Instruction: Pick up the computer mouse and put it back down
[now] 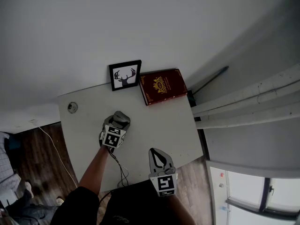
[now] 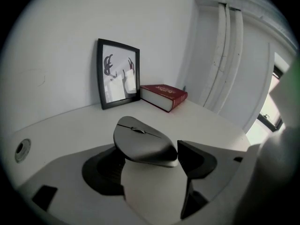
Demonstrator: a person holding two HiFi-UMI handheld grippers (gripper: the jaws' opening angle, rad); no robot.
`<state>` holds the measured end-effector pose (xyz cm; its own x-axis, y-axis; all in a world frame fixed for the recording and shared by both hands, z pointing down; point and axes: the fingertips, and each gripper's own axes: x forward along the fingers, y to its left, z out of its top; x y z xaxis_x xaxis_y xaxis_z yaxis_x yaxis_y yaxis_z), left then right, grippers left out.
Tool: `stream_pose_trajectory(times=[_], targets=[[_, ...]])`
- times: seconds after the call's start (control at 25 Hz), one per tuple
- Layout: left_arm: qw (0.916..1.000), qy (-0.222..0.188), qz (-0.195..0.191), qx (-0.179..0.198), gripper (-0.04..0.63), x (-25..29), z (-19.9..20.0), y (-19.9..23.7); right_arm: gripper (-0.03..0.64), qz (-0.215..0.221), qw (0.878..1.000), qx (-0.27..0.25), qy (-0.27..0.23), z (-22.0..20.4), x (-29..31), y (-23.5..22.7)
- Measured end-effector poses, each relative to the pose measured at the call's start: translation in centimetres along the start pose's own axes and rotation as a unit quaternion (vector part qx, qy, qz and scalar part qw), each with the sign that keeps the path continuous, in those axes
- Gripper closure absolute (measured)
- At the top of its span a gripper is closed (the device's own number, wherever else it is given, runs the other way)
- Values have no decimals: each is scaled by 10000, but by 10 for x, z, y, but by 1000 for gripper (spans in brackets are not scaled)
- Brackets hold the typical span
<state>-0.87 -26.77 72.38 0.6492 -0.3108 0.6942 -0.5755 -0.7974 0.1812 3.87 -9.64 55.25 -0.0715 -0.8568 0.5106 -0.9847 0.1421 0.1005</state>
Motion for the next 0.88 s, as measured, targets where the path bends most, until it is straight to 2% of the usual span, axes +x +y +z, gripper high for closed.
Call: stream_pose_trajectory(times=[0.36, 0.68, 0.88], targets=[[9990, 104, 395, 203, 185, -7, 3, 9, 597, 62, 10000, -11, 2, 2, 5, 2], [9966, 86, 728, 369, 175, -20, 3, 11, 597, 75, 9998, -79, -155, 8, 3, -2], [9961, 42, 849, 255, 175, -31, -2, 13, 597, 140, 9997, -58, -187, 9, 2, 1]])
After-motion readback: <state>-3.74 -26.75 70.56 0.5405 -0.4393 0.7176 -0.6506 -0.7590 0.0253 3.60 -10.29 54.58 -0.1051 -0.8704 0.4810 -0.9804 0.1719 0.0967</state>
